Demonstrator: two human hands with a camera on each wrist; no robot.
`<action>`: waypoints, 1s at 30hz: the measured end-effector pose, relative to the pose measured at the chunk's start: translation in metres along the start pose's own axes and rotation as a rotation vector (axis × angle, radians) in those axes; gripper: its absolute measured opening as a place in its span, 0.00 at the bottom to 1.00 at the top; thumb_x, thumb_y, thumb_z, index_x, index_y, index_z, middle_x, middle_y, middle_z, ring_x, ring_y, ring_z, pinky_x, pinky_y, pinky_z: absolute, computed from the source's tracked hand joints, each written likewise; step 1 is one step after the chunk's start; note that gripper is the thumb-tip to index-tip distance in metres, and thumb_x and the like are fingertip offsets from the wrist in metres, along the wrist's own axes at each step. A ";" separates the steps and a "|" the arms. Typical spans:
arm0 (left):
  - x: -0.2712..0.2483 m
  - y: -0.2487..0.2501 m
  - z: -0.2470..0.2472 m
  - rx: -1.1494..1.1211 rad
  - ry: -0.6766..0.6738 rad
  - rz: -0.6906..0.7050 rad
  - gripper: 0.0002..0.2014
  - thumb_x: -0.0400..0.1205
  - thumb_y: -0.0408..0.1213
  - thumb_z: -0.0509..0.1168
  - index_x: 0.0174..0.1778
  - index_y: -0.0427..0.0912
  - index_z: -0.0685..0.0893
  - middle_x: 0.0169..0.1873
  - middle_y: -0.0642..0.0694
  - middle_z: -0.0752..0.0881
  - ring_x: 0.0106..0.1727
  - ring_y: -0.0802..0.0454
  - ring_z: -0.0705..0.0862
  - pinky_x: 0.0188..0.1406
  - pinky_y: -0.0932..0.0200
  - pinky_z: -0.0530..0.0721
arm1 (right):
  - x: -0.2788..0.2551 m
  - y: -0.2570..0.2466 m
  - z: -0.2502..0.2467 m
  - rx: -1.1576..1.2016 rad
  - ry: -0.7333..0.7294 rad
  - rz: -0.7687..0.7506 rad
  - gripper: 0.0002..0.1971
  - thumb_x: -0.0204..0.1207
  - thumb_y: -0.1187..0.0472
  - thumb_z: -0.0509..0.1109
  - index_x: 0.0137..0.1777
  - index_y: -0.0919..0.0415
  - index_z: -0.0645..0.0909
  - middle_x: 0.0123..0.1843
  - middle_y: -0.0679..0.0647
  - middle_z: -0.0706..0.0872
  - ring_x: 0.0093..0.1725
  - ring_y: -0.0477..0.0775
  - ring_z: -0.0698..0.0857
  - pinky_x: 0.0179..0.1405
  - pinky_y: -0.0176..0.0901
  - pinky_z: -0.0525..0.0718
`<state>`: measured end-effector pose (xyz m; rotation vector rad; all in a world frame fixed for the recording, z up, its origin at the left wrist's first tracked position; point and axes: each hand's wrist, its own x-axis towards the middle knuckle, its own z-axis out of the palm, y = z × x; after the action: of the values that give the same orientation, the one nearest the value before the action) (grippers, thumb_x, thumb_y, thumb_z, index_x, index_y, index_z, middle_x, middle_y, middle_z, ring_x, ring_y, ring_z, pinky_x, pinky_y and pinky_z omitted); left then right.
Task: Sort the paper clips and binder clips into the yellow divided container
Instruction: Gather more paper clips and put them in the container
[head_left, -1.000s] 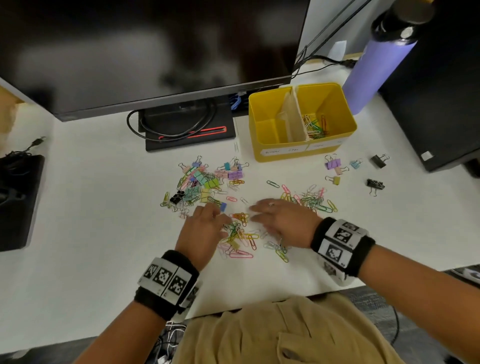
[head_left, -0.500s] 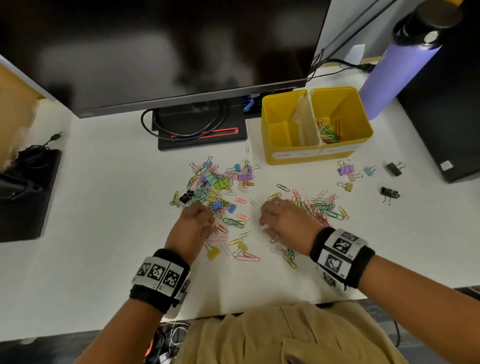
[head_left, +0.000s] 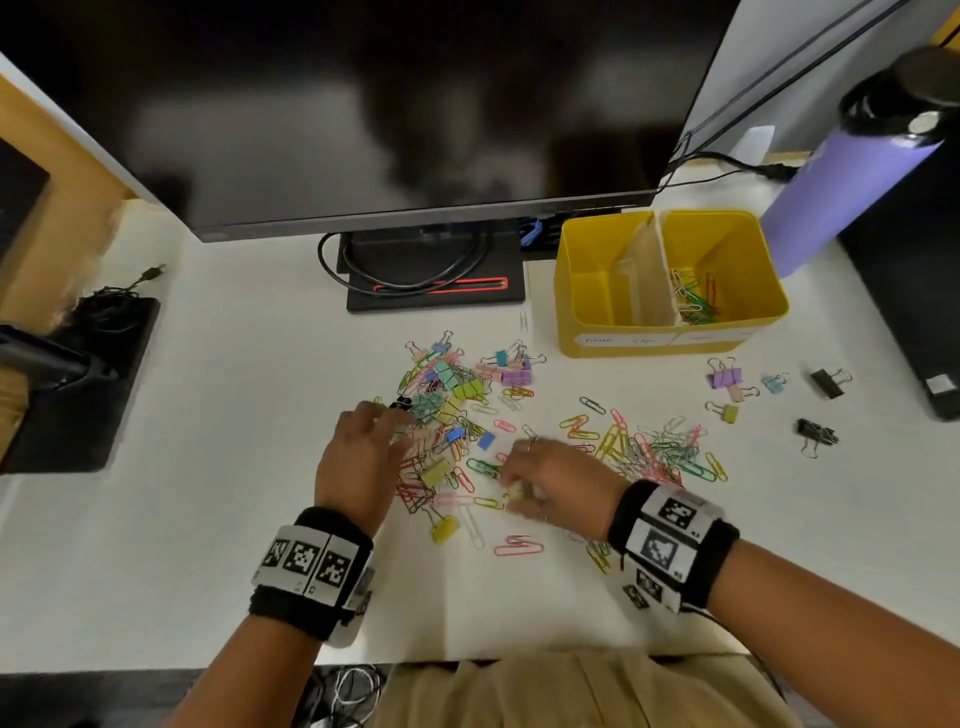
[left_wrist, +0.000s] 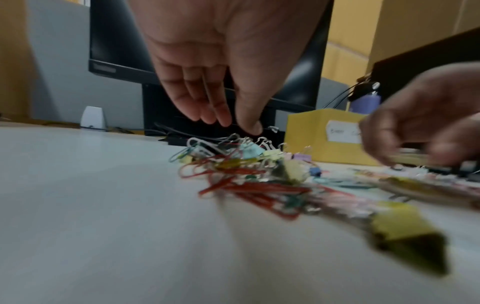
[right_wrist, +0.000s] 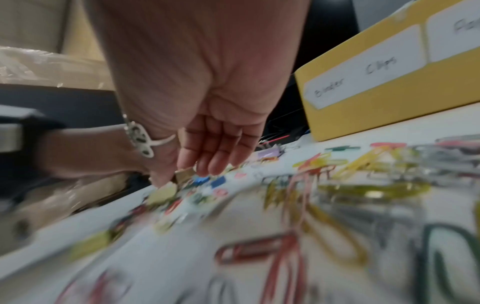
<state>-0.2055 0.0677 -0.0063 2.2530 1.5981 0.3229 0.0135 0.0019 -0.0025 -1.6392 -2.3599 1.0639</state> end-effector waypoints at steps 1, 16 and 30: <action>-0.002 0.004 0.000 -0.025 -0.034 0.035 0.11 0.77 0.39 0.65 0.52 0.41 0.86 0.52 0.39 0.84 0.55 0.40 0.81 0.43 0.51 0.83 | 0.002 0.004 -0.007 0.012 0.067 0.036 0.12 0.77 0.58 0.67 0.57 0.61 0.80 0.58 0.58 0.82 0.57 0.56 0.79 0.57 0.45 0.76; -0.018 -0.011 -0.013 -0.081 0.042 -0.135 0.11 0.82 0.42 0.61 0.55 0.41 0.82 0.50 0.43 0.85 0.37 0.47 0.81 0.36 0.60 0.74 | 0.023 -0.033 0.002 -0.247 -0.049 -0.272 0.07 0.72 0.72 0.65 0.46 0.66 0.84 0.40 0.64 0.87 0.42 0.63 0.84 0.39 0.48 0.80; -0.018 -0.046 -0.020 -0.703 -0.201 -0.521 0.14 0.85 0.34 0.52 0.49 0.38 0.84 0.34 0.44 0.82 0.34 0.49 0.74 0.38 0.58 0.75 | 0.040 -0.050 0.008 -0.108 -0.101 -0.152 0.14 0.73 0.73 0.62 0.56 0.66 0.80 0.58 0.63 0.81 0.58 0.62 0.78 0.52 0.47 0.77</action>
<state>-0.2587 0.0680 -0.0073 1.2633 1.5699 0.4137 -0.0466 0.0230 0.0077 -1.4406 -2.6009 1.0307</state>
